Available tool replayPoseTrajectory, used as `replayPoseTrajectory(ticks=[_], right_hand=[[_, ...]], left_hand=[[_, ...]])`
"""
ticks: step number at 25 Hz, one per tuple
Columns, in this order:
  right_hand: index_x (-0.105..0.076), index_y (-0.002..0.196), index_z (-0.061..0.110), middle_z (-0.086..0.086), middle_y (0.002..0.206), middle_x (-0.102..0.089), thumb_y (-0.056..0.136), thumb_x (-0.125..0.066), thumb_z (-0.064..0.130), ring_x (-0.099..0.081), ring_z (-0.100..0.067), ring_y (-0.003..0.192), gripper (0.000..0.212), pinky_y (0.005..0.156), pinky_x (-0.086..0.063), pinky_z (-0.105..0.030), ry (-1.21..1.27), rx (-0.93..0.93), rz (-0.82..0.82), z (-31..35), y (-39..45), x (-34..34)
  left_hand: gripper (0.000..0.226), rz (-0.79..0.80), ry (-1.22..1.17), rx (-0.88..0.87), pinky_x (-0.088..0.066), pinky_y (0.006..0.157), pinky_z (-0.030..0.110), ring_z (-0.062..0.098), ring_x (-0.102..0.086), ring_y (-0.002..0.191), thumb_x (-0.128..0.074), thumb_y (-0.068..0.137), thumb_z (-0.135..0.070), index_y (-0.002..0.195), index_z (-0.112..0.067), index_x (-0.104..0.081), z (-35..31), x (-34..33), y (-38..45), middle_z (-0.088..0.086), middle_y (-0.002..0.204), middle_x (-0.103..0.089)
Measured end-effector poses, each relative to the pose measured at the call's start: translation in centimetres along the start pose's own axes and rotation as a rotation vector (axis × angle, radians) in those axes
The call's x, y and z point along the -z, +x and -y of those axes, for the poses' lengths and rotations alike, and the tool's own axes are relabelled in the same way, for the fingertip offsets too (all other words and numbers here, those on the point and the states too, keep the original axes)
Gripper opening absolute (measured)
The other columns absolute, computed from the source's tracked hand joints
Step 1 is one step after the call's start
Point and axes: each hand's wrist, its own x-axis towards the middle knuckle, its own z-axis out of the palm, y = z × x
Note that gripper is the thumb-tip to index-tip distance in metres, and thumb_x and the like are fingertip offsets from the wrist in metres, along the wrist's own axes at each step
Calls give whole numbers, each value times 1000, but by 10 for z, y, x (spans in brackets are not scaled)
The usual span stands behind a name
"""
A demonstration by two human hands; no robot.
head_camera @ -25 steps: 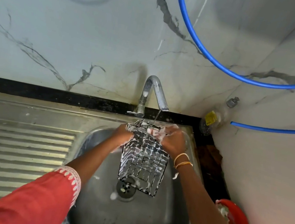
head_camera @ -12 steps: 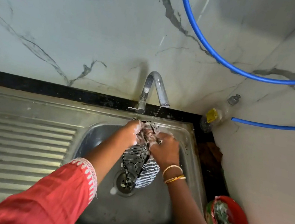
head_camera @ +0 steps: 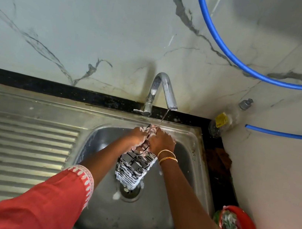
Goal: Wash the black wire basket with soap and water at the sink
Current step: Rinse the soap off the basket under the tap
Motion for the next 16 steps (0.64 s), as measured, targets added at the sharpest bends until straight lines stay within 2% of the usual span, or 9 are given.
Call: replayPoseTrajectory(ticks=[2,4,6,9,11,13,14,16], right_hand=[[-57,125,16,-15,131,-58,94,-34,35,-53,-35,120,43,102,-39,-41,58,-102,57,0,6,-5],[-57,126,13,-17,132,-57,96,-32,37,-52,-36,121,46,100,-39,-40,87,-84,98,2,7,-5],[-55,128,12,-18,135,-54,98,-31,34,-51,-37,122,44,100,-38,-38,107,-44,140,0,8,-3],[-52,129,-2,-23,134,-52,101,-32,12,-51,-34,121,38,102,-38,-37,96,31,341,-5,27,-2],[-58,116,-6,-27,124,-57,96,-31,18,-55,-33,107,41,101,-42,-44,273,-33,432,-15,53,-14],[-63,98,8,-22,115,-62,84,-29,31,-58,-31,105,43,94,-45,-42,301,-48,387,-7,52,-17],[-62,99,13,-17,114,-62,86,-29,34,-58,-31,106,41,88,-44,-37,253,-28,311,1,36,-11],[-55,114,10,-18,114,-62,99,-27,34,-59,-35,107,40,85,-43,-40,189,24,98,7,5,-4]], left_hand=[[31,-46,250,-160,-42,63,28,31,-64,79,-46,99,-27,103,-3,-66,3,0,0,18,97,-69],[31,-125,484,-289,-43,68,30,33,-65,88,-44,98,-28,101,-9,-67,5,4,-4,14,102,-70],[32,-239,611,-310,-47,69,33,31,-65,86,-41,98,-33,99,-15,-68,8,7,-5,12,101,-70],[38,-334,738,-334,-45,67,33,29,-64,84,-35,100,-37,102,-16,-67,6,6,-13,12,99,-69],[38,-377,854,-381,-48,71,36,31,-65,93,-33,101,-37,110,-17,-64,2,3,-17,12,103,-69],[34,-389,886,-361,-50,76,39,33,-65,98,-35,100,-35,116,-20,-61,1,4,-17,12,108,-68],[34,-393,870,-352,-49,76,39,32,-64,99,-36,100,-36,116,-22,-62,2,6,-17,11,108,-68],[32,-367,837,-385,-46,71,35,30,-65,94,-39,98,-40,111,-23,-63,2,10,-14,9,104,-69]])
